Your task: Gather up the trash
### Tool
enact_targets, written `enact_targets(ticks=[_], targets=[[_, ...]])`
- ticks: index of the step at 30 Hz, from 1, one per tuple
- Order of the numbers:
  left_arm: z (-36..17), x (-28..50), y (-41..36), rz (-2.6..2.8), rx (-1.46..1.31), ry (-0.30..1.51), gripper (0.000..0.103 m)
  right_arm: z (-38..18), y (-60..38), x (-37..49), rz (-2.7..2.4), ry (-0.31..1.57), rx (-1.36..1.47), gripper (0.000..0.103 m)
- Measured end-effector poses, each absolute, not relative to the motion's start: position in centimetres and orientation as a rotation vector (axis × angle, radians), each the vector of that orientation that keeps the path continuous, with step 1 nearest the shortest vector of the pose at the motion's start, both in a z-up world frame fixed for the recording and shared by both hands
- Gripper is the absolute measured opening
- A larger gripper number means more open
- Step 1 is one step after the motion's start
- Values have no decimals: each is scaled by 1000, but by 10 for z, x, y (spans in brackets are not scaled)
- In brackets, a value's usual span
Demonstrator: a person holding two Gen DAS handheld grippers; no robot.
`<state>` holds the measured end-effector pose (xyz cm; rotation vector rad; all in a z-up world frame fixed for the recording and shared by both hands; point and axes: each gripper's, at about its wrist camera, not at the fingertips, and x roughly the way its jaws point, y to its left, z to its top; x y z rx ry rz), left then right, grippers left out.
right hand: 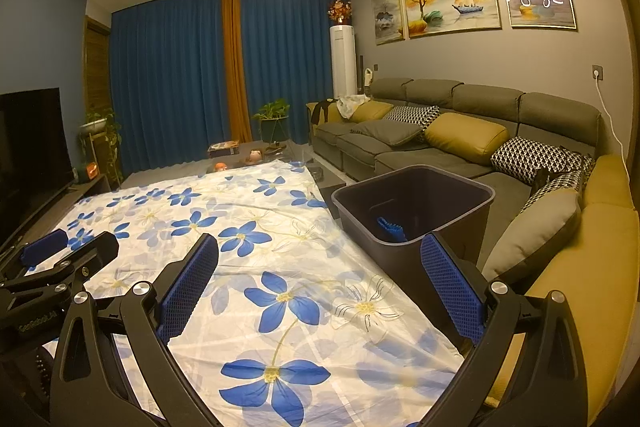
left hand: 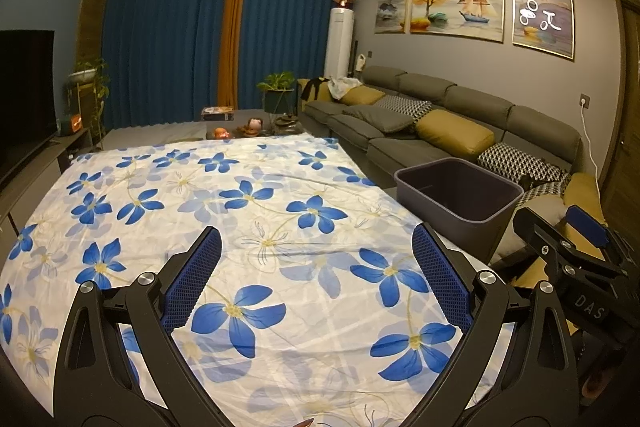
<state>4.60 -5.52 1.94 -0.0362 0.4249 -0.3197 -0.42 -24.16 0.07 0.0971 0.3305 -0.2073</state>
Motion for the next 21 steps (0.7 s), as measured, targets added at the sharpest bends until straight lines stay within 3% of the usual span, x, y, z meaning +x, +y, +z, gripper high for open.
enact_targets(ticks=[21], targets=[[17,47,-56,-291,-37,429,97,0,-240,-3,-201,333,98,97]])
